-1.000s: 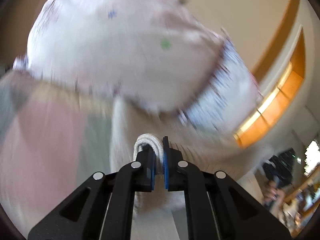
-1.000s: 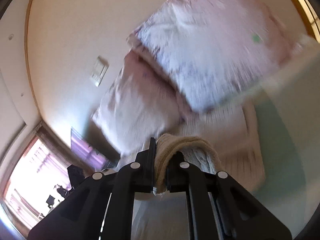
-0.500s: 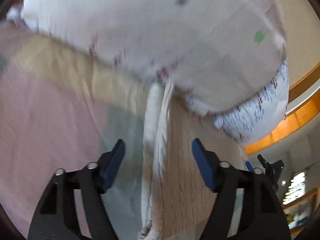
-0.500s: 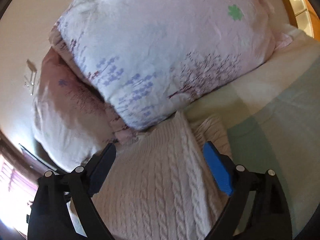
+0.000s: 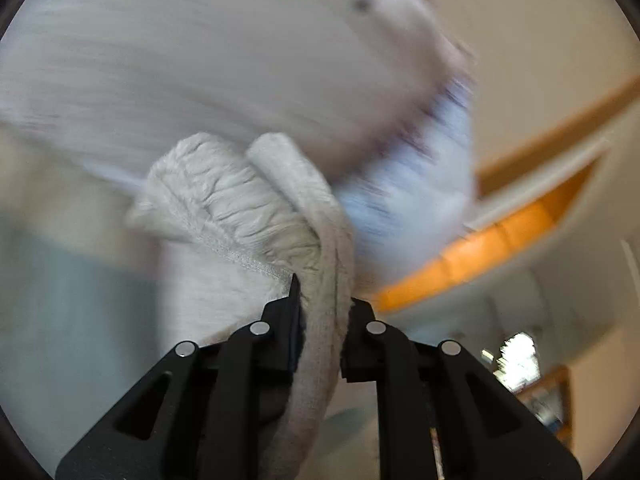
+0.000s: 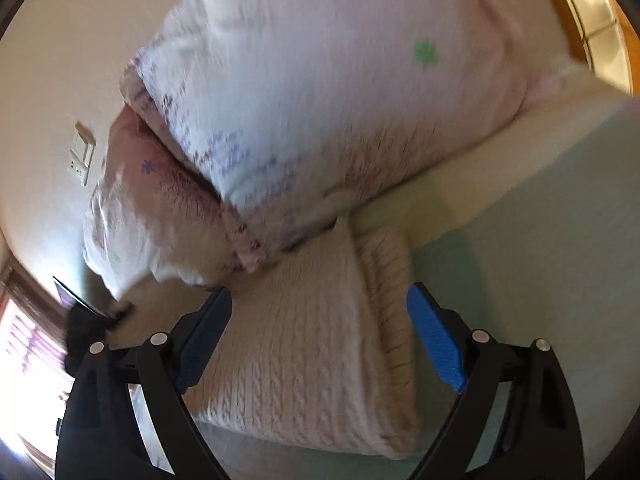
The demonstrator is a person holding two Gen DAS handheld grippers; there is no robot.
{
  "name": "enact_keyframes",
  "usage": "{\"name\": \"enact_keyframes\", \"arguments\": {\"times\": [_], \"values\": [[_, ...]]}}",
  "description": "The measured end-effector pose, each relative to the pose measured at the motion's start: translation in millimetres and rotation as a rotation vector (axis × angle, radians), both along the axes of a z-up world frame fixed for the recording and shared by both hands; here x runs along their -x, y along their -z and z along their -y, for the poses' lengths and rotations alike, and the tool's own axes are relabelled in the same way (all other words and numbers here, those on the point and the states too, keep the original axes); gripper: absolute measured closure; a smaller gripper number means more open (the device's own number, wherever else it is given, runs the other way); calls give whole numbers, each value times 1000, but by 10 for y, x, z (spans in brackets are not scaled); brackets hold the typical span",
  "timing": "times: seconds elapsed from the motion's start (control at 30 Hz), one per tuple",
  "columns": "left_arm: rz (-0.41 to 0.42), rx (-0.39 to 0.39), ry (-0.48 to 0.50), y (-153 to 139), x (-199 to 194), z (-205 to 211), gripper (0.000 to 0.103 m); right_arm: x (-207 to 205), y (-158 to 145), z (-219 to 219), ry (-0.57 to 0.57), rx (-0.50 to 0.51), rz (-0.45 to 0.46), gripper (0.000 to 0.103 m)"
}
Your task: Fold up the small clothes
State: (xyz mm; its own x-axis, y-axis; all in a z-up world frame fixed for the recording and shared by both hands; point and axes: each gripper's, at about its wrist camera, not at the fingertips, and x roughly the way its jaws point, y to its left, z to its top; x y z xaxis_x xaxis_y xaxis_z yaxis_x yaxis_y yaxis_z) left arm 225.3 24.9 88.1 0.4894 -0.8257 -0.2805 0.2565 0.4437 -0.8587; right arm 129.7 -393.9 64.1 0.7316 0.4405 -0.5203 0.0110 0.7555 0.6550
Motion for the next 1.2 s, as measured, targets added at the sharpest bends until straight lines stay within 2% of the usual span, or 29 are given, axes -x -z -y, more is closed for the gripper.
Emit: {"name": "enact_keyframes", "arguments": {"times": [0.03, 0.07, 0.1, 0.17, 0.2, 0.23, 0.3, 0.37, 0.47, 0.53, 0.6, 0.67, 0.73, 0.8, 0.83, 0.87, 0.9, 0.93, 1.0, 1.07, 1.13, 1.17, 1.2], "values": [[0, 42, 61, 4, -78, 331, 88, -20, -9, 31, 13, -7, 6, 12], [-23, 115, 155, 79, -194, 761, 80, -62, 2, 44, 24, -14, 5, 12], [-76, 203, 251, 204, -308, 1099, 65, -113, 17, 66, 38, -12, -2, 12], [-208, 339, 340, 456, -430, 1506, 63, -188, 43, 105, 56, 5, -28, 12], [-229, 346, 331, 510, -438, 1570, 63, -203, 57, 138, 54, 7, -44, 12], [-213, 333, 313, 507, -411, 1539, 57, -200, 61, 153, 45, 2, -52, 12], [-121, 236, 240, 408, -310, 1264, 31, -172, 50, 177, -1, -10, -52, 13], [-52, 112, 133, 332, -227, 970, 22, -202, 57, 131, -51, 0, -67, 26], [-44, -145, 26, 319, -173, 681, 21, -364, 168, -38, -133, 14, -139, 40], [-68, -234, 8, 383, -148, 558, 21, -484, 260, -197, -158, 60, -191, 40], [-86, -305, 4, 471, -120, 480, 20, -591, 362, -378, -192, 122, -227, 93], [-92, -338, 7, 544, -115, 528, 18, -609, 321, -328, -114, 178, -191, 94], [-102, -366, 28, 661, -94, 558, 16, -673, 293, -159, -47, 126, -188, 94], [-112, -411, 43, 729, -113, 598, 15, -705, 318, -127, -74, 95, -224, 91], [-113, -431, 50, 761, -113, 656, 14, -653, 318, -129, -81, 95, -241, 81], [-112, -459, 58, 796, -118, 708, 12, -607, 318, -120, -81, 100, -252, 54], [-109, -479, 61, 808, -112, 761, 12, -520, 314, -84, -80, 91, -253, 35], [-113, -504, 67, 847, -119, 794, 12, -461, 313, -53, -86, 73, -242, 6], [-135, -530, 81, 928, -118, 822, 8, -384, 370, -2, -126, 21, -255, 5], [-107, -518, 80, 953, -89, 840, 5, -374, 470, -3, -172, -33, -298, 5], [-87, -522, 86, 962, -72, 882, 7, -388, 560, -49, -195, -12, -341, 7], [-81, -485, 116, 992, -64, 906, 18, -364, 561, -80, -187, 13, -318, 17], [-87, -463, 118, 1018, -65, 948, 26, -356, 574, -124, -202, 14, -306, 38]]}}
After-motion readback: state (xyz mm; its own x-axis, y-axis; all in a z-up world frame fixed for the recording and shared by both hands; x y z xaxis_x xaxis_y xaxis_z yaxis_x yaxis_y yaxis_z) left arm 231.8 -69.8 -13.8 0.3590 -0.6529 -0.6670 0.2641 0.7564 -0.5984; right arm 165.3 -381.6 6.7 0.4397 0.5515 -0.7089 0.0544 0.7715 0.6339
